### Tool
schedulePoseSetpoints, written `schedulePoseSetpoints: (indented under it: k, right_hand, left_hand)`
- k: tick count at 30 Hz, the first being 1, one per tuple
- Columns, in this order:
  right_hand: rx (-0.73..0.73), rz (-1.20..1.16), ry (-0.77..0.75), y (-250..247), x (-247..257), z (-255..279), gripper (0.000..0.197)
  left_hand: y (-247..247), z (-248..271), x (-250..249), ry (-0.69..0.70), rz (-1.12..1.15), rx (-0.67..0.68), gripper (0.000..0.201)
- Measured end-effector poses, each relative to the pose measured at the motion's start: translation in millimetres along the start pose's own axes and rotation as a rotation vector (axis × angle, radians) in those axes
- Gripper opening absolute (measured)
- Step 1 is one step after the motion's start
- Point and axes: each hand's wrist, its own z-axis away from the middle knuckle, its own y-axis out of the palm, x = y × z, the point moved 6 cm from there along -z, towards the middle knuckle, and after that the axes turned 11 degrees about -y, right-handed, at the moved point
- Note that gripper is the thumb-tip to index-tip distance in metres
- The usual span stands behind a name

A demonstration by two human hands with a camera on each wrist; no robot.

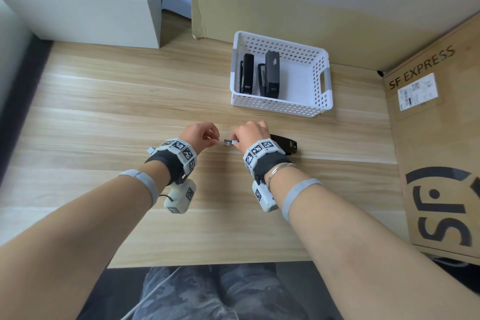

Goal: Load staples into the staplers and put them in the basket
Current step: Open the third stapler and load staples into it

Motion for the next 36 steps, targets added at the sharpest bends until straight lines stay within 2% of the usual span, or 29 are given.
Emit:
schedulePoseSetpoints:
  k: [3,6,8,16,21,25,28,32,36]
  right_hand:
    - [0.001,0.038,0.008,5.6,0.1,-0.7,0.019]
    - [0.003,0.029,0.016,8.4,-0.6,-2.0,0.018]
    - [-0.007,0.006,0.013,7.9,-2.8,-2.8,0.017]
    - [0.061,0.05,0.003,10.0,-2.5,-3.1,0.02]
    - [0.093,-0.005,0.064,7.3,-4.7,-6.3,0.021]
    - [0.096,0.035,0.083,8.0,-4.7,-7.2,0.02]
    - [0.098,0.035,0.101,8.7,-6.6,-4.7,0.03]
    - [0.009,-0.128,0.113,4.1,-5.9,-2.8,0.021]
    - [0.039,-0.188,0.084,5.9,3.5,-8.4,0.027]
  left_hand:
    - [0.6,-2.8,4.7,-0.023,0.0,-0.012,0.023]
    - [0.8,-3.9,6.0,-0.042,-0.059,-0.019,0.008]
    - [0.0,-4.5,5.4,-0.029,-0.087,-0.03,0.006]
    - [-4.4,-3.3,8.4,0.018,-0.032,-0.086,0.047]
    - [-3.9,-4.6,6.7,0.029,0.025,-0.068,0.05]
    - [-2.7,-3.6,1.6,0.035,0.063,-0.058,0.05]
    - [-2.1,-3.2,-0.7,0.039,0.093,-0.053,0.039]
    - [-1.8,-3.2,-4.8,0.048,0.137,-0.05,0.036]
    - [-1.7,-2.1,-14.1,0.089,0.197,-0.039,0.045]
